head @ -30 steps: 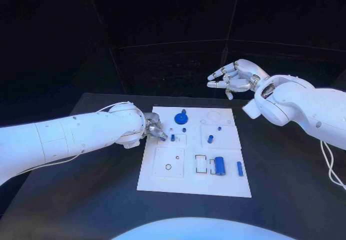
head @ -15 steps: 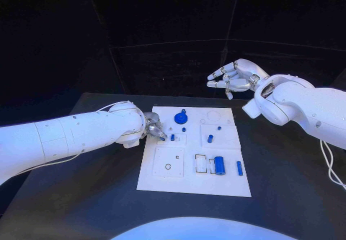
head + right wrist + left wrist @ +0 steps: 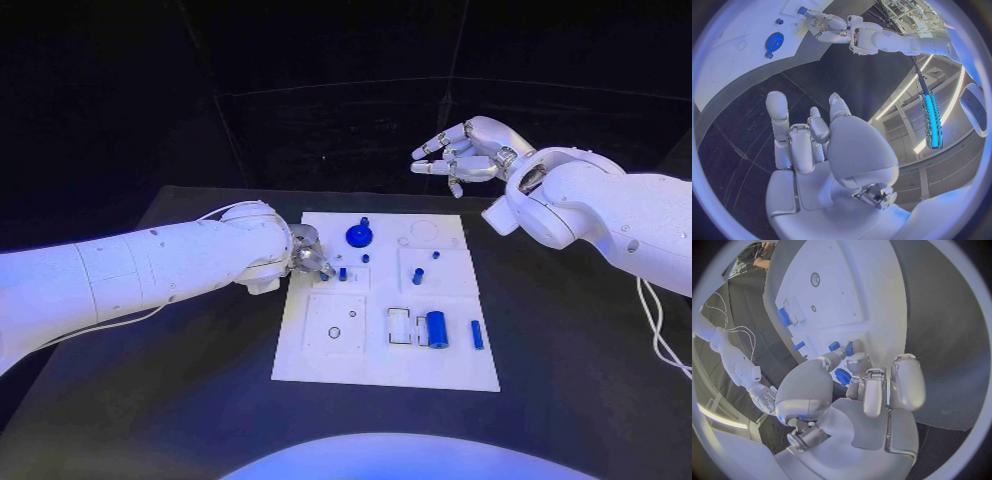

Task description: Assemble the parts on the task board

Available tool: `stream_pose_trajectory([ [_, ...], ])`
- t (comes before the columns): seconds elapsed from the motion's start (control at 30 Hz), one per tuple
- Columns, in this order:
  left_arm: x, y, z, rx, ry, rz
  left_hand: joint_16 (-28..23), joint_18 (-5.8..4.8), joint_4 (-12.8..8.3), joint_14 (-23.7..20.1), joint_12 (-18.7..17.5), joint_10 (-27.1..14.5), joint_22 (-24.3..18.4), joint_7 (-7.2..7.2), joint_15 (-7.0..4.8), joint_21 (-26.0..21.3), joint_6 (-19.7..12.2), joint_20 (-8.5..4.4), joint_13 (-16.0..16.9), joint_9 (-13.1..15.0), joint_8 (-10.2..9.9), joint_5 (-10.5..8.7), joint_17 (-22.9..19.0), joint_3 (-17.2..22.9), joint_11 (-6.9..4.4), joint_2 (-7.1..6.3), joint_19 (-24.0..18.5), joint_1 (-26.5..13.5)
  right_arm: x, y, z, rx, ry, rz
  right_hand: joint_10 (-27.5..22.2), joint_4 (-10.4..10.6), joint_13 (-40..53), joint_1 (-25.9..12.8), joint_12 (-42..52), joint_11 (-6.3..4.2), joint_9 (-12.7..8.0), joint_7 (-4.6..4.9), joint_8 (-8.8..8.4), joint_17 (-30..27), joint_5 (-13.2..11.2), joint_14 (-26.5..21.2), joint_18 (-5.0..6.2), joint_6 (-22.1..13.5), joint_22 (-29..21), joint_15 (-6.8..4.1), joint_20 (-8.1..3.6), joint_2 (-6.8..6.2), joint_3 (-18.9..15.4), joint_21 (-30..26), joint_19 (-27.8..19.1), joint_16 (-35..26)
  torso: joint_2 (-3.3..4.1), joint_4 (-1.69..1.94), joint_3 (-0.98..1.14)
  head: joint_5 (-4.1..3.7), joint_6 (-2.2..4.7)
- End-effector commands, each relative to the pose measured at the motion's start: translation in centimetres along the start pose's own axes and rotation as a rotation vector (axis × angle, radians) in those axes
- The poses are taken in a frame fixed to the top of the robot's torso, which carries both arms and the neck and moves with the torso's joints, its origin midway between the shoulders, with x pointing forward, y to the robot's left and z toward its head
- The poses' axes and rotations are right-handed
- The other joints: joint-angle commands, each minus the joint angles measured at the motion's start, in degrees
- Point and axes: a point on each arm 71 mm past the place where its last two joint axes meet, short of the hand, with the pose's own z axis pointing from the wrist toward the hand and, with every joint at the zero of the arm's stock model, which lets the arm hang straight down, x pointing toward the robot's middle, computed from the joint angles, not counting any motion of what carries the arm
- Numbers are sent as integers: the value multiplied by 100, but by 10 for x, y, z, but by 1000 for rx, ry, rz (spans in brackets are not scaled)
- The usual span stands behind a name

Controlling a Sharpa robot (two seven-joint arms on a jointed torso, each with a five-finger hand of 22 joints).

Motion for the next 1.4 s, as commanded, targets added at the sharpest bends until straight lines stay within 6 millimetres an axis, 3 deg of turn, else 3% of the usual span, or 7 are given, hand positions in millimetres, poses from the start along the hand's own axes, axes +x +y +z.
stream_pose_trajectory([
  [0.03, 7, 0, 2, -8, 47, 12, 18, 12, -9, 585, 25, 41, 15, -2, -39, 15, 47, -49, 10, -46, -17, 22, 1510, -64, -6, -4, 24, -63, -1, 1, 0, -7, 1, -1, -24, -4, 3, -4, -31, -7, -4, -40, 29, 36, 25, 273, 38, 6, -7, -20, 4, 54, -33, -27, -16, -33, 1, 5, 4, -5, -10],
  [0.4, 4, 3, 3, -20, 32, 2, 18, 11, 75, 585, 38, 49, 20, -8, -48, 11, 92, -62, 16, -76, -26, 21, 1510, -306, -12, -42, 26, -141, -1, 2, 0, -9, -1, -1, -31, 6, -8, -15, -38, -6, -5, -39, 30, 29, 14, 272, 39, 5, -17, -20, 4, 51, -47, -33, -19, -37, -3, 14, -3, -6, -1],
  [0.7, -1, 8, 1, -20, -22, -36, 18, 8, 396, 585, -7, 17, 30, -9, -46, 4, 157, -61, -67, -155, -42, 19, 1510, -1156, -10, -368, 31, -510, -1, 2, 0, -16, 1, -1, -42, 47, -26, -64, -46, -4, -6, -39, 33, 9, -61, 268, 41, -5, -40, -18, 5, 4, -138, -50, -26, -53, 1, 8, -8, -12, 7],
  [0.97, -5, 11, -2, 1, -57, -80, 18, 10, 618, 585, -26, 1, 29, -28, -63, -11, 164, -77, -112, -246, -42, 22, 1510, -1771, -26, -389, 34, -487, -1, 2, 0, -17, 0, -1, -61, 55, -52, -71, -63, -3, -7, -38, 33, -30, -76, 259, 48, -7, -84, -18, 5, 3, -150, -73, -46, -76, 1, 11, -4, -19, 17],
  [1.3, -15, 10, -8, 123, -100, -287, 18, 85, 789, 585, -450, -412, -341, 69, -1, -335, -113, -39, -693, -343, -55, 26, 1510, -2432, 52, -328, -100, -107, -3, 0, -1, -14, -5, -3, -100, 81, -103, -91, -100, -1, -7, -37, 35, -106, -100, 240, 63, -12, -177, -17, 6, 13, -178, -126, -90, -124, -16, 16, -1, -23, 62],
  [1.4, -20, 6, -11, 218, -128, -344, -62, 165, 841, 547, -907, -835, -766, 140, 50, -698, -303, 7, -1281, -379, -80, 25, 1380, -2617, 127, -275, -258, 41, -4, -1, -2, -13, -6, -3, -100, 81, -103, -91, -100, -1, -7, -37, 35, -106, -100, 240, 63, -12, -177, -17, 6, 13, -178, -126, -90, -124, -20, 7, -3, -25, 65],
])
